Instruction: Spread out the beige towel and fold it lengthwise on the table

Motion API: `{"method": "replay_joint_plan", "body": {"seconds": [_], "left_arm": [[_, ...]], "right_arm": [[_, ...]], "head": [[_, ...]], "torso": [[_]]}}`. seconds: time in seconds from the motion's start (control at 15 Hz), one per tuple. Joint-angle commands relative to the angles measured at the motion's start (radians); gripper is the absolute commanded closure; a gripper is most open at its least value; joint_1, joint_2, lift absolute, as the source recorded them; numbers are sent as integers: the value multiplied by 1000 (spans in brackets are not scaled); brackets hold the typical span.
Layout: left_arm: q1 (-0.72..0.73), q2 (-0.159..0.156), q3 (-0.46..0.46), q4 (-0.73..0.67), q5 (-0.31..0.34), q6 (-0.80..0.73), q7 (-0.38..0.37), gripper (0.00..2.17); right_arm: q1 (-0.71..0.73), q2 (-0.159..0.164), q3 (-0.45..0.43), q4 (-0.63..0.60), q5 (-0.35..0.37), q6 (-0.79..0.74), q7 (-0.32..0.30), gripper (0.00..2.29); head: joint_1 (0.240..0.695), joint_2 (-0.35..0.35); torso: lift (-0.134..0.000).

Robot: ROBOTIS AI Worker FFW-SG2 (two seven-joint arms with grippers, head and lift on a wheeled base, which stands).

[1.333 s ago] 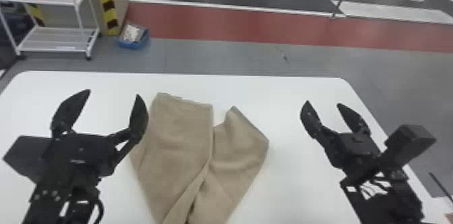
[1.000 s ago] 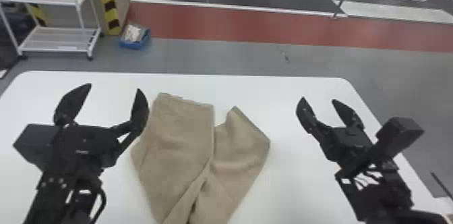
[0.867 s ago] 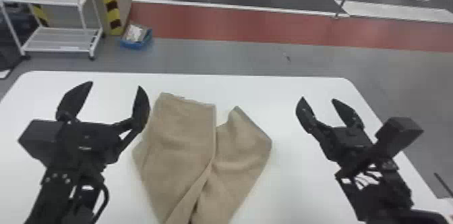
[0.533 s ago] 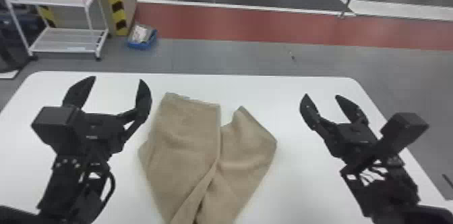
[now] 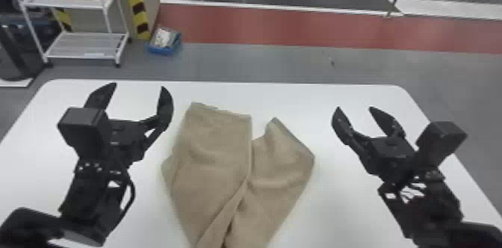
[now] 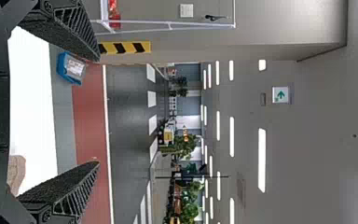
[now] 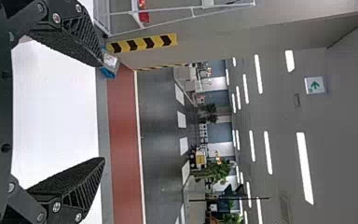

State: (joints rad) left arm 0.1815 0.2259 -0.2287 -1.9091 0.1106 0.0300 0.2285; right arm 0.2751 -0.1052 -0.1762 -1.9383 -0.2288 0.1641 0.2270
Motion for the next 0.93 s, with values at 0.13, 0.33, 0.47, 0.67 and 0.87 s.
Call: {"method": "replay_joint_plan", "body": {"seconds": [0.13,0.33,0.47,0.67,0.87], "left_arm": [[-59,1,-8,101,23,46,-17,157],[-86,0,-12,130,23,147,-37,157],[-99,1,-12,150,24,156,-43,157],[-89,13,-11,159,32,156,-44,157],[-79,21,-9,165,31,153,-44,157]], "right_arm": [[-65,-2,15,88,43,102,21,218],[-137,-21,46,137,62,213,74,221],[-218,-21,86,211,60,219,95,262],[-340,-14,164,338,60,228,98,282],[-399,-11,198,429,55,228,107,302]], "head": [[695,-108],[695,-96],[695,-85],[695,-45],[695,-11]], "torso": [[-124],[-124],[-124],[-124],[-124]]}}
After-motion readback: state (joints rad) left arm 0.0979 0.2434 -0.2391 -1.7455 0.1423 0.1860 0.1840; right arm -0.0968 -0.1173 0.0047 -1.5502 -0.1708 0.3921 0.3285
